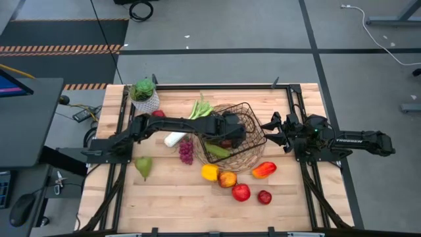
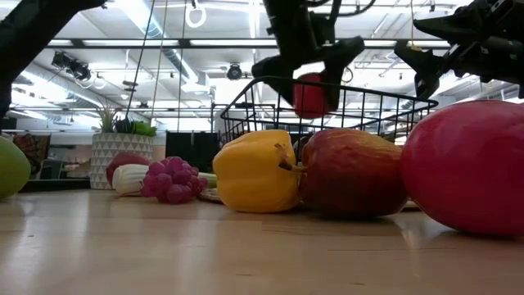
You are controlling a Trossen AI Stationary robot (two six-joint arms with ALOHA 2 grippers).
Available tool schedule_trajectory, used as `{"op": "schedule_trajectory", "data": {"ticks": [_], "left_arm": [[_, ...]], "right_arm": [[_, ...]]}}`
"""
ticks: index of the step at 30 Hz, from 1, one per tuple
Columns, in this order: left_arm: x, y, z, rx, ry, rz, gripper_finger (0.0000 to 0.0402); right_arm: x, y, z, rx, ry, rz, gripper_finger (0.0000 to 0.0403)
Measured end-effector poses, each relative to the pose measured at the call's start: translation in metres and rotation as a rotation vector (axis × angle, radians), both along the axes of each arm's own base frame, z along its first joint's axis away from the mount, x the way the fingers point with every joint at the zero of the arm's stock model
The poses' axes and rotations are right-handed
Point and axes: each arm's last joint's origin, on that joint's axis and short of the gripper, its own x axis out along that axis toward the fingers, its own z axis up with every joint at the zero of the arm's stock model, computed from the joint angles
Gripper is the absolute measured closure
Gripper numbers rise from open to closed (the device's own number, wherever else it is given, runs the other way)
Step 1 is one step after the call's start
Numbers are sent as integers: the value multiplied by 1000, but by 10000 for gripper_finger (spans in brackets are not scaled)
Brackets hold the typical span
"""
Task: Build produce basket
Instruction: Put the red apple into the black wire basket
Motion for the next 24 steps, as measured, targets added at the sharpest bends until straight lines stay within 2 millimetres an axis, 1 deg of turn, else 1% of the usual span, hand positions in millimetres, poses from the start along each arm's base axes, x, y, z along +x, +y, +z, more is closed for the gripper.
{"op": "schedule_trajectory", "data": {"ticks": [4,9,11,14,16,19,20,22,24], "left_arm": [[4,3,1,-22,-48,10,49],[19,-1,7,-6,-103,-217,49],[22,-1,7,26,-106,-267,49],[27,1,3,48,-114,-279,49],[32,5,-6,52,-117,-267,49],[33,9,-20,46,-64,-258,49],[36,11,-23,49,-83,-255,49],[36,13,-25,55,-53,-272,49],[41,13,-26,61,-85,-308,49]], "right_arm": [[0,0,0,0,0,0,172],[0,0,0,0,0,0,172],[0,0,0,0,0,0,172],[0,0,0,0,0,0,172],[0,0,0,0,0,0,172],[0,0,0,1,2,-1,172],[0,0,0,1,4,-3,172],[0,0,0,0,1,0,172],[0,0,0,2,4,-3,172]]}}
